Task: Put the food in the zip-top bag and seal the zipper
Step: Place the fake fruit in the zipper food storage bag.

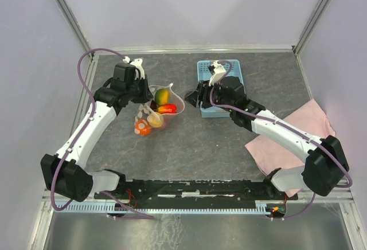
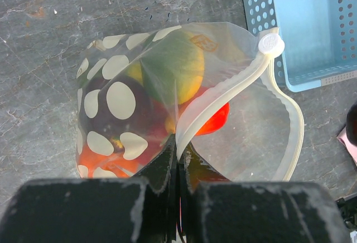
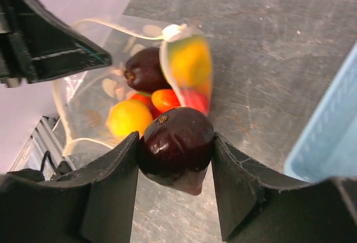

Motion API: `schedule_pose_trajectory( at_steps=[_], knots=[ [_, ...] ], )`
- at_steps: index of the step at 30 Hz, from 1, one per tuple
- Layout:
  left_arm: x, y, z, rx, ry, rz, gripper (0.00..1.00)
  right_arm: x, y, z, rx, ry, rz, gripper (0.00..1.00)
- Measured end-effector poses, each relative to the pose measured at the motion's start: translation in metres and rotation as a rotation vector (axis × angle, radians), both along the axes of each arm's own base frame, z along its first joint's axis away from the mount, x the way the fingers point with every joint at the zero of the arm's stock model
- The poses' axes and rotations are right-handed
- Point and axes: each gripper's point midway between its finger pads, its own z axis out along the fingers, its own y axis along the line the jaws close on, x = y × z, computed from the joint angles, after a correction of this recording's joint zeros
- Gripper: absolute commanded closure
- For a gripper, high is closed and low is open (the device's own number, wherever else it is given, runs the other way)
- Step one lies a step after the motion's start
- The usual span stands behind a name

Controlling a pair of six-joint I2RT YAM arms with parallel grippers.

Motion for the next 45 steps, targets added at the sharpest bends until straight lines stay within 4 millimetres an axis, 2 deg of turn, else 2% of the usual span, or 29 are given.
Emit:
schedule_pose_trajectory(
  at_steps=[3,6,13,18,23,27,34,40,45],
  knots=[
    [0.0,0.0,0.0,0.0,0.0,0.0,0.97,-0.009,0.019,0.01,0.039,-0.029,0.041,0.55],
    [0.0,0.0,0.0,-0.002,-0.001,-0.002,0.97,-0.015,0.043,0.012,0.06,-0.043,0.083,0.55],
    [0.0,-0.002,0.001,-0.007,-0.004,-0.007,0.97,-0.02,0.099,0.0,0.068,-0.048,0.163,0.54],
    [0.0,-0.002,0.001,-0.008,-0.004,-0.008,0.97,-0.014,0.121,-0.01,0.057,-0.051,0.16,0.53],
    [0.0,-0.003,0.001,-0.014,-0.002,-0.015,0.97,-0.001,0.128,-0.025,0.034,-0.048,0.123,0.48],
    [-0.001,-0.004,0.002,-0.018,-0.001,-0.02,0.97,0.006,0.136,-0.035,0.021,-0.037,0.119,0.38],
    [-0.001,-0.005,0.002,-0.019,-0.001,-0.02,0.97,0.01,0.142,-0.036,0.018,-0.035,0.128,0.23],
    [-0.001,-0.005,0.002,-0.019,-0.001,-0.02,0.97,0.004,0.132,-0.043,-0.054,-0.03,0.143,0.21],
    [-0.001,-0.005,0.002,-0.019,-0.001,-0.021,0.97,-0.003,0.112,-0.023,-0.111,-0.065,0.152,0.21]
  ],
)
